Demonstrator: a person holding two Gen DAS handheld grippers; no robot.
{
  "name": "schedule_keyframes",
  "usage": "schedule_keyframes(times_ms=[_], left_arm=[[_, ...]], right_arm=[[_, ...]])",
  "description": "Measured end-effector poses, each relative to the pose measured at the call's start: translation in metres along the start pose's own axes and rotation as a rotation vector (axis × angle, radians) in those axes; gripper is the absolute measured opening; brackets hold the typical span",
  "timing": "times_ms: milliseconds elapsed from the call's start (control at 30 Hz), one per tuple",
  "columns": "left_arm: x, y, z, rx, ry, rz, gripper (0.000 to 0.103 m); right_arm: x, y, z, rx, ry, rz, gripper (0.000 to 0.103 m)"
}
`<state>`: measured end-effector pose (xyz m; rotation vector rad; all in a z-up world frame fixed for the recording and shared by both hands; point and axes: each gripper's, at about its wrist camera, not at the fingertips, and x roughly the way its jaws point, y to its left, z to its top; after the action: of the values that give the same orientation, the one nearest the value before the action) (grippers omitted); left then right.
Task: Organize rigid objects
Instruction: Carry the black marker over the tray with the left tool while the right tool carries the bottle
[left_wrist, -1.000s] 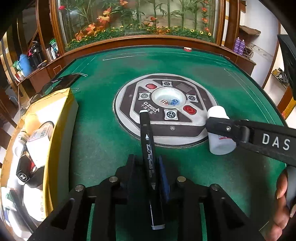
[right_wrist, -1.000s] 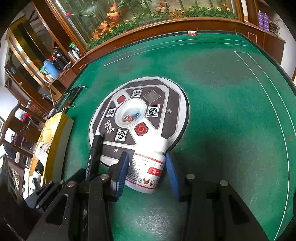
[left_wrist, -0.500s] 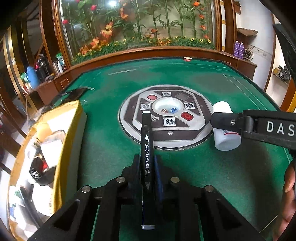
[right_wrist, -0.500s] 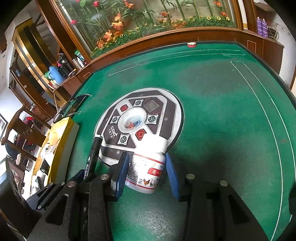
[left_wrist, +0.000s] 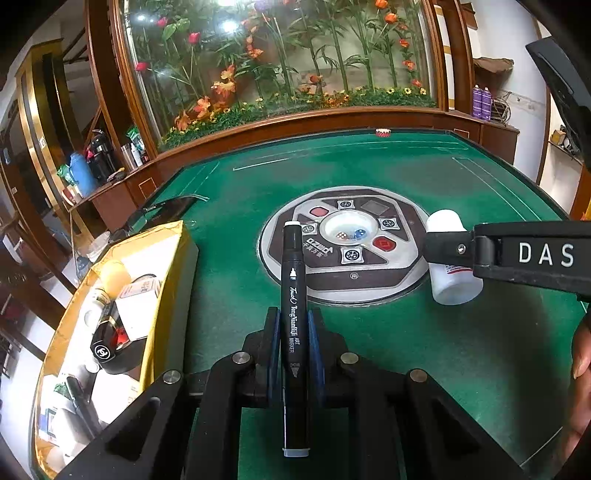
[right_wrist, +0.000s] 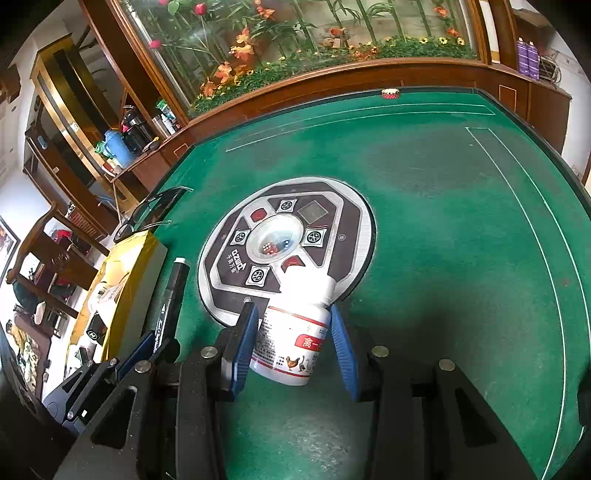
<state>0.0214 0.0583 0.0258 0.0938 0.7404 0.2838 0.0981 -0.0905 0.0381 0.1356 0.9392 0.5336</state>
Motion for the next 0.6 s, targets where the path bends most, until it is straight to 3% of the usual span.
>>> schedule_keyframes(times_ms=[600], left_arm=[[-0.013, -0.003, -0.002, 0.022, -0.047, 0.046, 0.015]], right_arm=[[-0.003, 0.007, -0.002, -0.015, -0.008, 0.029, 0.039]])
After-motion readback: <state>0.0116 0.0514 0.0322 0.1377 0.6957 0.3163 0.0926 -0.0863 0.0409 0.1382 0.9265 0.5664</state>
